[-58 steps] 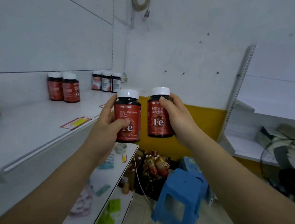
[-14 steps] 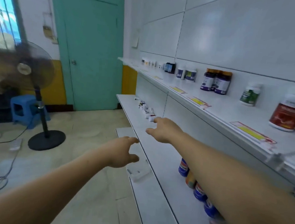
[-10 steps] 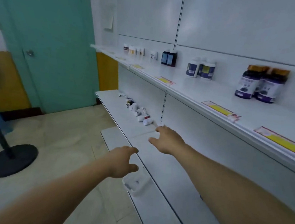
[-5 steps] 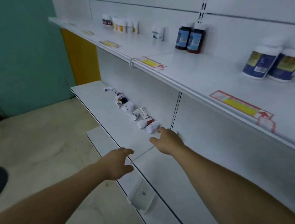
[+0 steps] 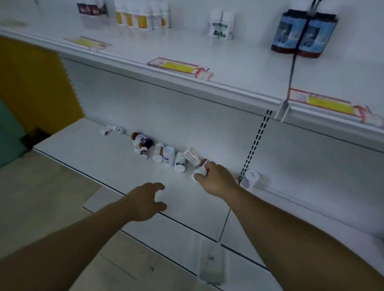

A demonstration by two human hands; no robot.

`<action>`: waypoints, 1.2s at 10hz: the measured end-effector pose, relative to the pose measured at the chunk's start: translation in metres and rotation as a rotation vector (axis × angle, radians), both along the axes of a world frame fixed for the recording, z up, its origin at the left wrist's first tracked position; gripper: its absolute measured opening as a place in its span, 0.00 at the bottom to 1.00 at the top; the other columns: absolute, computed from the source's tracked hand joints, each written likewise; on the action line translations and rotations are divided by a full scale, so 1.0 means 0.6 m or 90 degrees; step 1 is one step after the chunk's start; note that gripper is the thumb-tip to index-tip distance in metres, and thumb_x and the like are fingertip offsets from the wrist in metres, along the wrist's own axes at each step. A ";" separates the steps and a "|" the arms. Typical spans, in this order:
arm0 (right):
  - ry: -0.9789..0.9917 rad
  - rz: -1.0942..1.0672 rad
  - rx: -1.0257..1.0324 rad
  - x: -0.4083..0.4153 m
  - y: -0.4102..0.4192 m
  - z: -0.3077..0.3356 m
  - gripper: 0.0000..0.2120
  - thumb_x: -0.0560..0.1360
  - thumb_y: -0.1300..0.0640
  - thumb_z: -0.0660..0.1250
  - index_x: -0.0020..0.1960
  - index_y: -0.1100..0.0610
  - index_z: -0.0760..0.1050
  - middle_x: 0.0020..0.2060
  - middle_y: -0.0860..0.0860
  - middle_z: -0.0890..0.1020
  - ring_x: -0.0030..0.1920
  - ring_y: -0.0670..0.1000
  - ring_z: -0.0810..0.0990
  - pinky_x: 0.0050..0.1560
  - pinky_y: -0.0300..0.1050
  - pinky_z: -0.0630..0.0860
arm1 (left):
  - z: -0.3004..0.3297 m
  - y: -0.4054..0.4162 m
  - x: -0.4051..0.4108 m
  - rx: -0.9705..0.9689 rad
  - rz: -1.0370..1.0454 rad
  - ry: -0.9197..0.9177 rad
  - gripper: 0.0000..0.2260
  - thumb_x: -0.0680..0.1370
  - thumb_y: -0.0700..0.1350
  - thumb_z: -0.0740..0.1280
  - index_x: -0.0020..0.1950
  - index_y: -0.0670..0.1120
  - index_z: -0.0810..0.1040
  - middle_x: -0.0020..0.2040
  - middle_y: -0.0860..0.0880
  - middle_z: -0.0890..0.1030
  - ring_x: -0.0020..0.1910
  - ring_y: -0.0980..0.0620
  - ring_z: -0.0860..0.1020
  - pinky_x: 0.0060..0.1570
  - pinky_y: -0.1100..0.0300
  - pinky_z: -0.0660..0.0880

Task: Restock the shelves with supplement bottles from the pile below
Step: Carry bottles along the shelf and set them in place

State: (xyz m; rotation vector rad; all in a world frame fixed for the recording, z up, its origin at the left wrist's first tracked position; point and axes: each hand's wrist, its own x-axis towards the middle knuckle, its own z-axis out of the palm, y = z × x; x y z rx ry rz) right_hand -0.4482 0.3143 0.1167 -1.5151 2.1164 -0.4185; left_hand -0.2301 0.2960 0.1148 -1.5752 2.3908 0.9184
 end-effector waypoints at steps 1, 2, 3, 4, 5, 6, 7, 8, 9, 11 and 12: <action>0.000 -0.022 0.019 0.016 -0.047 -0.005 0.22 0.74 0.43 0.64 0.61 0.56 0.74 0.56 0.55 0.79 0.59 0.57 0.76 0.56 0.44 0.70 | -0.009 -0.082 0.008 0.004 -0.031 -0.019 0.28 0.77 0.54 0.65 0.75 0.51 0.60 0.75 0.46 0.62 0.71 0.47 0.64 0.67 0.57 0.63; 0.018 -0.044 0.032 0.022 -0.111 -0.034 0.23 0.74 0.42 0.62 0.61 0.56 0.73 0.58 0.56 0.79 0.60 0.57 0.76 0.61 0.50 0.70 | -0.038 -0.159 0.005 -0.005 -0.057 -0.050 0.28 0.77 0.54 0.64 0.75 0.50 0.59 0.75 0.46 0.61 0.71 0.47 0.64 0.68 0.57 0.61; 0.009 -0.046 0.060 0.029 -0.171 -0.063 0.24 0.76 0.43 0.61 0.65 0.58 0.69 0.61 0.58 0.76 0.61 0.59 0.75 0.60 0.51 0.71 | -0.075 -0.228 -0.004 -0.023 -0.078 -0.052 0.29 0.77 0.54 0.65 0.75 0.48 0.59 0.75 0.45 0.61 0.72 0.46 0.63 0.68 0.56 0.61; 0.018 -0.046 0.047 0.033 -0.225 -0.119 0.23 0.76 0.44 0.62 0.66 0.56 0.69 0.62 0.57 0.76 0.62 0.59 0.74 0.62 0.52 0.70 | -0.118 -0.300 -0.020 -0.039 -0.087 -0.021 0.30 0.77 0.51 0.67 0.76 0.47 0.58 0.75 0.44 0.59 0.72 0.44 0.62 0.70 0.54 0.61; 0.130 0.003 0.107 0.051 -0.263 -0.160 0.17 0.76 0.46 0.63 0.62 0.53 0.70 0.64 0.58 0.74 0.65 0.61 0.72 0.67 0.56 0.65 | -0.163 -0.371 -0.050 -0.110 -0.129 0.018 0.32 0.75 0.44 0.67 0.76 0.49 0.55 0.74 0.44 0.60 0.72 0.44 0.63 0.71 0.48 0.60; 0.671 0.453 0.153 0.063 -0.289 -0.213 0.22 0.78 0.51 0.62 0.71 0.53 0.65 0.71 0.58 0.65 0.70 0.61 0.66 0.71 0.53 0.62 | -0.207 -0.415 -0.080 -0.197 -0.209 -0.021 0.38 0.75 0.36 0.64 0.78 0.51 0.45 0.78 0.43 0.47 0.76 0.41 0.50 0.72 0.47 0.57; 0.190 0.037 0.105 0.094 -0.277 -0.285 0.34 0.78 0.50 0.61 0.78 0.52 0.47 0.76 0.59 0.52 0.74 0.62 0.57 0.72 0.56 0.60 | -0.238 -0.426 -0.091 -0.258 -0.306 -0.081 0.38 0.76 0.35 0.62 0.78 0.51 0.44 0.78 0.44 0.43 0.76 0.42 0.49 0.71 0.49 0.58; 0.151 -0.046 0.049 0.109 -0.266 -0.312 0.29 0.78 0.49 0.63 0.74 0.51 0.55 0.69 0.59 0.64 0.69 0.61 0.64 0.64 0.54 0.70 | -0.257 -0.435 -0.092 -0.364 -0.314 -0.007 0.29 0.73 0.37 0.66 0.73 0.47 0.60 0.69 0.42 0.63 0.65 0.42 0.67 0.62 0.54 0.67; 0.103 -0.130 -0.035 0.113 -0.253 -0.311 0.23 0.79 0.52 0.61 0.71 0.53 0.61 0.65 0.59 0.68 0.64 0.59 0.71 0.61 0.52 0.72 | -0.255 -0.438 -0.075 -0.352 -0.184 0.142 0.20 0.72 0.40 0.70 0.61 0.43 0.69 0.56 0.43 0.72 0.54 0.43 0.74 0.52 0.52 0.72; -0.620 -0.527 -0.199 0.161 -0.173 -0.207 0.16 0.76 0.60 0.64 0.63 0.54 0.67 0.50 0.55 0.78 0.44 0.52 0.79 0.47 0.45 0.78 | -0.158 -0.340 0.034 0.275 0.391 0.685 0.13 0.73 0.41 0.71 0.50 0.48 0.68 0.47 0.47 0.77 0.44 0.49 0.77 0.44 0.56 0.75; -0.996 -0.486 -0.241 0.209 -0.122 -0.126 0.11 0.76 0.66 0.61 0.58 0.60 0.72 0.51 0.59 0.78 0.47 0.57 0.78 0.50 0.50 0.80 | -0.096 -0.258 0.096 0.472 0.388 0.768 0.05 0.78 0.44 0.65 0.53 0.47 0.75 0.48 0.48 0.80 0.46 0.52 0.78 0.48 0.59 0.74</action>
